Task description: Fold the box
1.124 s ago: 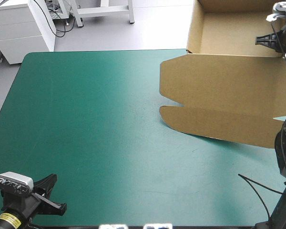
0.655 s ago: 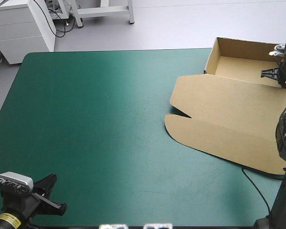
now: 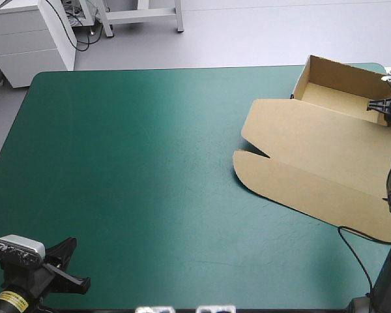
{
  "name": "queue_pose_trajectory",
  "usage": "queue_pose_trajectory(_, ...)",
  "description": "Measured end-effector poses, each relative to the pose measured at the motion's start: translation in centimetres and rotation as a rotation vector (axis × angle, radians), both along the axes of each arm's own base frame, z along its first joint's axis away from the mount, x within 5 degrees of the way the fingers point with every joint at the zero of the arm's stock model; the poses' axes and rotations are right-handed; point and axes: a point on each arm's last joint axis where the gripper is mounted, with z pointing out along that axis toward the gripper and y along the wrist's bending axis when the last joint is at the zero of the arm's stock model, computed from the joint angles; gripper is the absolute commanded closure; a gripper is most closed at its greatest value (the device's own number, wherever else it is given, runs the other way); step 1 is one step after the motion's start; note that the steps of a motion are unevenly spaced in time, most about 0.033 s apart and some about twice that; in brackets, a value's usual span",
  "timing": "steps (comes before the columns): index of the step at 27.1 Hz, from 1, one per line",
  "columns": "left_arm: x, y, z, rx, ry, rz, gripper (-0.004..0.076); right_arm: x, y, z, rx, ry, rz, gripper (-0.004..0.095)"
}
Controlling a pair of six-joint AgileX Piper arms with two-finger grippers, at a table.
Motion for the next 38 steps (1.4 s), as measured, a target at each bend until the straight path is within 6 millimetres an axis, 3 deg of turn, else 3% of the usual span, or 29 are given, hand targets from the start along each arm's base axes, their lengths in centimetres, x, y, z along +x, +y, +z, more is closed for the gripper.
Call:
queue_pose_trajectory(2, 0.0, 0.0, 0.0, 0.000, 0.000, 0.000, 0.0731, -0.1, -0.2, 0.1, 0.000, -0.001, -0.003, 0.0084)
queue_pose_trajectory(4, 0.0, 0.0, 0.0, 0.000, 0.000, 0.000, 0.0731, -0.2, -0.2, 0.8, 0.005, -0.023, -0.005, 0.0105)
queue_pose_trajectory(6, 0.0, 0.0, 0.0, 0.000, 0.000, 0.000, 0.0731, -0.5, 0.3, 3.6, 0.033, -0.112, -0.003, 0.0177)
queue_pose_trajectory(8, 0.0, 0.0, 0.0, 0.000, 0.000, 0.000, 0.0731, -1.9, 1.9, 8.9, 0.113, -0.279, 0.033, 0.0382)
queue_pose_trajectory(9, 0.0, 0.0, 0.0, 0.000, 0.000, 0.000, 0.0731, -2.7, 3.1, 11.2, 0.180, -0.360, 0.077, 0.0573)
queue_pose_trajectory(10, 0.0, 0.0, 0.0, 0.000, 0.000, 0.000, 0.0731, -4.1, 5.0, 14.2, 0.249, -0.454, 0.149, 0.0680)
queue_pose_trajectory(12, 0.0, 0.0, 0.0, 0.000, 0.000, 0.000, 0.0731, -5.6, 7.4, 17.1, 0.298, -0.534, 0.247, 0.0924)
queue_pose_trajectory(15, 0.0, 0.0, 0.0, 0.000, 0.000, 0.000, 0.0731, -8.1, 12.1, 20.1, 0.331, -0.592, 0.401, 0.0908)
queue_pose_trajectory(20, 0.0, 0.0, 0.0, 0.000, 0.000, 0.000, 0.0731, -11.0, 19.8, 20.6, 0.374, -0.548, 0.644, 0.0907)
queue_pose_trajectory(23, 0.0, 0.0, 0.0, 0.000, 0.000, 0.000, 0.0731, -12.9, 24.3, 19.5, 0.349, -0.465, 0.770, 0.0907)
queue_pose_trajectory(27, 0.0, 0.0, 0.0, 0.000, 0.000, 0.000, 0.0731, -16.0, 28.1, 17.7, 0.178, -0.387, 0.830, 0.0908)
queue_pose_trajectory(32, 0.0, 0.0, 0.0, 0.000, 0.000, 0.000, 0.0731, -21.4, 28.8, 16.3, 0.023, -0.412, 0.839, 0.0908)
queue_pose_trajectory(38, 0.0, 0.0, 0.0, 0.000, 0.000, 0.000, 0.0731, -29.3, 24.7, 15.5, 0.070, -0.644, 0.767, 0.0908)
